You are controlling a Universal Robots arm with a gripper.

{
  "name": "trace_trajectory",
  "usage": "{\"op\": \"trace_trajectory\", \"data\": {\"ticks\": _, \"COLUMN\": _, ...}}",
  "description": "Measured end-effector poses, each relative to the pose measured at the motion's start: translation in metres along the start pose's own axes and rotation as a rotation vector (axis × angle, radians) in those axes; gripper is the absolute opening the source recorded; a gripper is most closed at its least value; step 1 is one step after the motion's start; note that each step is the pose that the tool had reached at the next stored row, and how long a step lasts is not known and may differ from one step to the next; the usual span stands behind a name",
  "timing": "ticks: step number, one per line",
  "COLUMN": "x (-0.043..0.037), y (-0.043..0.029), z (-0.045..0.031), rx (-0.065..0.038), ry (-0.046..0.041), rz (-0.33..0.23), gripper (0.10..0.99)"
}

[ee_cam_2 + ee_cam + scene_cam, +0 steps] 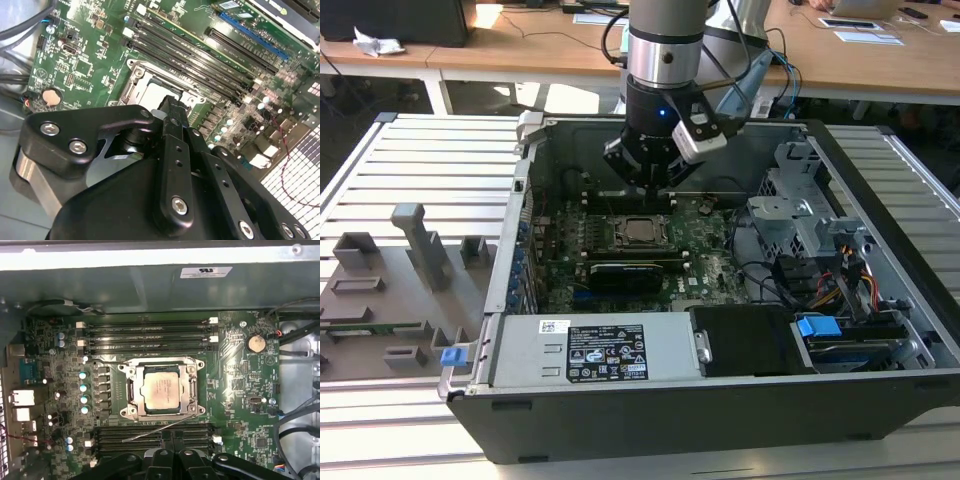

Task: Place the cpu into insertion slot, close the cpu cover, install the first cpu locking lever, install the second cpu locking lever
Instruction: 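Install the first cpu locking lever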

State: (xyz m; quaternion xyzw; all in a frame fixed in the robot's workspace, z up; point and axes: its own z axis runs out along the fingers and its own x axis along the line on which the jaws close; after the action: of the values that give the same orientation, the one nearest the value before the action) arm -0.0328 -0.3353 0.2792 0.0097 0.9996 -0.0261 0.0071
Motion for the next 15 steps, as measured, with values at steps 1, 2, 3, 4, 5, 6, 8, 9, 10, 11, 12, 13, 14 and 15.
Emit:
{"op": "trace_trajectory", "data": {"ticks": 1, "x": 0.0, "y": 0.0, "z": 0.0, "rx": 0.0, "ry": -0.0005, "rz": -0.009, "gripper": 0.106}}
{"op": "trace_trajectory", "data": {"ticks": 2, "x": 0.0, "y": 0.0, "z": 0.0, "rx": 0.0, "ry": -0.0009, "rz": -0.017, "gripper": 0.106}}
{"op": "trace_trajectory", "data": {"ticks": 3, "x": 0.0, "y": 0.0, "z": 0.0, "rx": 0.0, "ry": -0.0015, "rz": -0.028, "gripper": 0.106}}
{"op": "trace_trajectory", "data": {"ticks": 4, "x": 0.0, "y": 0.0, "z": 0.0, "rx": -0.001, "ry": -0.002, "rz": -0.038, "gripper": 0.106}}
{"op": "trace_trajectory", "data": {"ticks": 5, "x": 0.0, "y": 0.0, "z": 0.0, "rx": -0.001, "ry": -0.0043, "rz": -0.082, "gripper": 0.106}}
{"op": "trace_trajectory", "data": {"ticks": 6, "x": 0.0, "y": 0.0, "z": 0.0, "rx": -0.001, "ry": -0.0046, "rz": -0.089, "gripper": 0.106}}
{"op": "trace_trajectory", "data": {"ticks": 8, "x": 0.0, "y": 0.0, "z": 0.0, "rx": -0.002, "ry": -0.0053, "rz": -0.103, "gripper": 0.106}}
{"op": "trace_trajectory", "data": {"ticks": 9, "x": 0.0, "y": 0.0, "z": 0.0, "rx": -0.002, "ry": -0.0057, "rz": -0.11, "gripper": 0.106}}
{"op": "trace_trajectory", "data": {"ticks": 10, "x": 0.0, "y": 0.0, "z": 0.0, "rx": -0.002, "ry": -0.0063, "rz": -0.121, "gripper": 0.106}}
{"op": "trace_trajectory", "data": {"ticks": 11, "x": 0.0, "y": 0.0, "z": 0.0, "rx": -0.002, "ry": -0.0069, "rz": -0.133, "gripper": 0.106}}
{"op": "trace_trajectory", "data": {"ticks": 12, "x": 0.0, "y": 0.0, "z": 0.0, "rx": -0.002, "ry": -0.0076, "rz": -0.146, "gripper": 0.106}}
{"op": "trace_trajectory", "data": {"ticks": 13, "x": 0.0, "y": 0.0, "z": 0.0, "rx": -0.002, "ry": -0.0079, "rz": -0.152, "gripper": 0.106}}
{"op": "trace_trajectory", "data": {"ticks": 14, "x": 0.0, "y": 0.0, "z": 0.0, "rx": -0.002, "ry": -0.0083, "rz": -0.158, "gripper": 0.106}}
{"op": "trace_trajectory", "data": {"ticks": 15, "x": 0.0, "y": 0.0, "z": 0.0, "rx": -0.002, "ry": -0.0087, "rz": -0.166, "gripper": 0.106}}
